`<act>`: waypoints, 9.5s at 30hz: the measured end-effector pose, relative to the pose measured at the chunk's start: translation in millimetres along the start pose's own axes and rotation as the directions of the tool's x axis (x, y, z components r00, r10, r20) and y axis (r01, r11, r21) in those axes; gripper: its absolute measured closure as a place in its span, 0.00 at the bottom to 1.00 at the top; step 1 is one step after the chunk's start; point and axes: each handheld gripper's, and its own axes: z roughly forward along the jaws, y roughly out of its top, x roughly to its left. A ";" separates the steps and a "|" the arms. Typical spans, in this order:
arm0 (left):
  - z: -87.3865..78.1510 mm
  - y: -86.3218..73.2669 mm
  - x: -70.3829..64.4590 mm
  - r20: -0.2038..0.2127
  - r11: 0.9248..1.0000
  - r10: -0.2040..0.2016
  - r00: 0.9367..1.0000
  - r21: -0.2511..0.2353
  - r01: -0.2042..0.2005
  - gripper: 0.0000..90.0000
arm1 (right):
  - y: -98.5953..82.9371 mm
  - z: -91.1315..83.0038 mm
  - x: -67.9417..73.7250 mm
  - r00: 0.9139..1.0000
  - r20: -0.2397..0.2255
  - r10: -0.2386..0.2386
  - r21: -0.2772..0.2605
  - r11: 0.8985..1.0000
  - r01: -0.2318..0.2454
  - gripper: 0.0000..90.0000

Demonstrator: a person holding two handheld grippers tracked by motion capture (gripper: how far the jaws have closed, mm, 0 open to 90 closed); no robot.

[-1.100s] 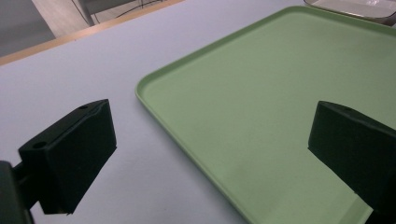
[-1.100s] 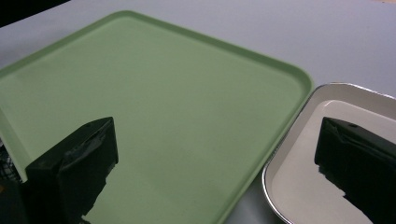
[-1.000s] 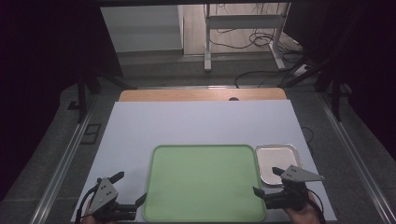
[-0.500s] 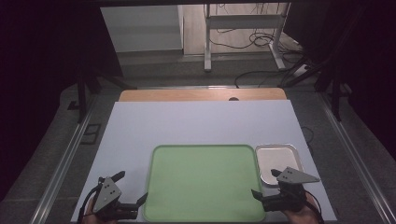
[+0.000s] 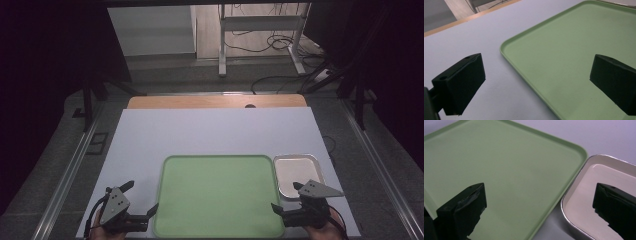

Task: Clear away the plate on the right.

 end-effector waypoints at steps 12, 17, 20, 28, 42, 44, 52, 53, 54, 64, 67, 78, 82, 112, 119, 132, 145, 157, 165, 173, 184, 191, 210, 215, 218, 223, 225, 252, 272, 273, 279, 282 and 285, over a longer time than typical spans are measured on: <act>0.0 1.2 1.1 -0.004 1.000 0.001 1.000 -0.009 -0.001 0.00 | 7.2 11.7 -8.6 0.999 -0.005 0.034 -0.018 0.999 -0.034 0.00; -0.1 1.3 2.7 -0.007 1.000 -0.002 1.000 -0.011 0.002 0.00 | 10.8 15.0 -12.2 0.999 -0.002 0.033 -0.020 0.999 -0.033 0.00; 0.8 1.3 3.9 -0.008 1.000 -0.010 1.000 -0.013 0.010 0.00 | 13.7 15.0 -15.4 0.999 0.002 0.040 -0.026 0.999 -0.040 0.00; 2.0 1.4 4.7 -0.006 1.000 -0.010 1.000 -0.009 0.009 0.00 | 19.3 19.3 -31.3 0.997 0.021 0.078 -0.035 0.996 -0.078 0.00; 3.7 0.9 3.5 0.001 1.000 -0.002 1.000 0.005 0.002 0.00 | 23.3 28.4 -63.8 0.981 0.085 0.176 -0.044 0.984 -0.172 0.00; 3.8 0.9 3.4 0.002 1.000 -0.003 1.000 0.005 0.003 0.00 | 23.5 28.6 -68.8 0.977 0.105 0.183 -0.048 0.983 -0.179 0.00; 4.1 1.0 3.1 0.008 1.000 0.001 1.000 0.007 -0.001 0.00 | 24.0 29.4 -89.8 0.955 0.149 0.258 -0.046 0.966 -0.254 0.00; 4.1 1.0 3.0 0.007 1.000 0.000 1.000 0.007 0.000 0.00 | 24.1 29.1 -91.5 0.954 0.151 0.260 -0.041 0.966 -0.257 0.02; 4.1 1.0 2.9 0.008 1.000 0.000 1.000 0.007 0.000 0.00 | 24.3 28.4 -93.7 0.951 0.156 0.268 -0.041 0.963 -0.265 0.03; 4.7 1.1 2.8 0.010 1.000 0.003 1.000 0.010 -0.004 0.00 | 23.8 21.7 -123.1 0.922 0.224 0.317 -0.034 0.948 -0.317 0.20; 4.7 1.1 2.8 0.011 1.000 0.004 1.000 0.010 -0.004 0.00 | 23.2 19.7 -131.1 0.913 0.244 0.327 -0.031 0.944 -0.330 0.26; 4.5 1.1 2.3 0.016 1.000 0.008 1.000 0.012 -0.008 0.00 | 6.5 10.4 -151.3 0.873 0.304 0.382 0.024 0.913 -0.408 0.50; 4.5 1.1 2.5 0.018 1.000 0.008 1.000 0.012 -0.008 0.00 | 1.0 9.7 -155.1 0.867 0.308 0.392 0.062 0.901 -0.429 0.61; 6.6 1.4 0.9 0.027 1.000 0.018 0.999 0.023 -0.019 0.00 | -15.5 3.3 -170.2 0.773 0.246 0.584 0.124 0.772 -0.623 0.99; 6.1 1.2 1.3 0.025 1.000 0.015 1.000 0.022 -0.015 0.00 | -11.4 -1.8 -167.9 0.778 0.234 0.583 0.088 0.784 -0.614 0.99; 6.3 0.8 1.3 0.023 1.000 0.014 1.000 0.025 -0.015 0.00 | -1.7 -2.7 -157.3 0.783 0.158 0.602 0.052 0.787 -0.615 0.99; 5.7 0.6 1.2 0.020 1.000 0.014 1.000 0.025 -0.015 0.00 | 15.1 15.4 -132.8 0.814 0.076 0.575 0.089 0.810 -0.580 0.99; 5.8 0.7 0.8 0.020 1.000 0.015 1.000 0.026 -0.015 0.00 | 28.1 33.2 -108.0 0.843 0.025 0.537 0.129 0.835 -0.535 0.99; 6.0 0.6 0.9 0.019 0.999 0.016 1.000 0.028 -0.016 0.00 | 34.4 43.6 -93.0 0.850 -0.014 0.526 0.146 0.842 -0.519 0.99; 6.1 0.6 0.8 0.018 0.999 0.016 1.000 0.029 -0.016 0.00 | 38.4 51.6 -82.1 0.849 -0.036 0.526 0.148 0.843 -0.516 0.99; 6.7 0.5 0.7 0.016 0.999 0.017 1.000 0.033 -0.017 0.00 | 46.1 73.4 -56.6 0.857 -0.067 0.511 0.163 0.853 -0.496 0.98; 6.8 0.4 0.7 0.016 0.999 0.018 1.000 0.034 -0.019 0.00 | 50.9 91.2 -41.1 0.871 -0.056 0.489 0.190 0.861 -0.471 0.99; 6.6 0.1 0.7 0.020 0.999 0.018 1.000 0.033 -0.019 0.00 | 60.7 136.6 -21.5 0.866 -0.033 0.499 0.204 0.852 -0.483 0.99; 6.3 -0.1 0.9 0.022 0.999 0.017 1.000 0.034 -0.017 0.00 | 59.1 143.4 -20.1 0.868 0.006 0.496 0.203 0.850 -0.487 0.99; 6.3 -0.1 0.8 0.022 0.999 0.017 1.000 0.034 -0.018 0.00 | 58.5 144.3 -20.1 0.871 -0.002 0.492 0.204 0.853 -0.481 0.97; 5.4 -0.2 1.1 0.020 0.999 0.017 1.000 0.032 -0.017 0.00 | 65.2 133.5 -22.5 0.905 -0.018 0.425 0.160 0.895 -0.417 0.81; 5.1 -0.2 1.3 0.020 0.999 0.016 1.000 0.030 -0.016 0.00 | 69.6 125.9 -21.3 0.931 -0.038 0.364 0.151 0.923 -0.355 0.80; 5.3 -0.2 0.6 0.021 0.999 0.019 1.000 0.032 -0.020 0.00 | 49.6 104.8 68.2 0.952 -0.305 0.006 0.306 0.948 0.092 1.00; 6.3 -0.3 -0.3 0.022 0.999 0.024 0.999 0.037 -0.025 0.00 | 54.0 131.2 79.7 0.937 -0.348 0.003 0.301 0.947 0.109 1.00; 6.3 -0.3 -0.3 0.022 0.999 0.024 0.999 0.037 -0.025 0.00 | 54.0 131.2 79.7 0.937 -0.348 0.003 0.301 0.947 0.109 1.00; 6.0 -0.2 -0.3 0.022 0.999 0.025 0.999 0.037 -0.026 0.00 | 57.5 138.8 82.8 0.940 -0.342 0.002 0.283 0.954 0.102 1.00; 6.1 -0.3 -0.2 0.022 0.999 0.025 0.999 0.037 -0.026 0.00 | 58.2 140.9 81.8 0.935 -0.354 0.015 0.278 0.956 0.090 1.00; 6.0 -0.3 -0.3 0.022 0.999 0.026 0.999 0.037 -0.026 0.00 | 58.3 141.3 81.8 0.934 -0.357 0.016 0.277 0.957 0.090 1.00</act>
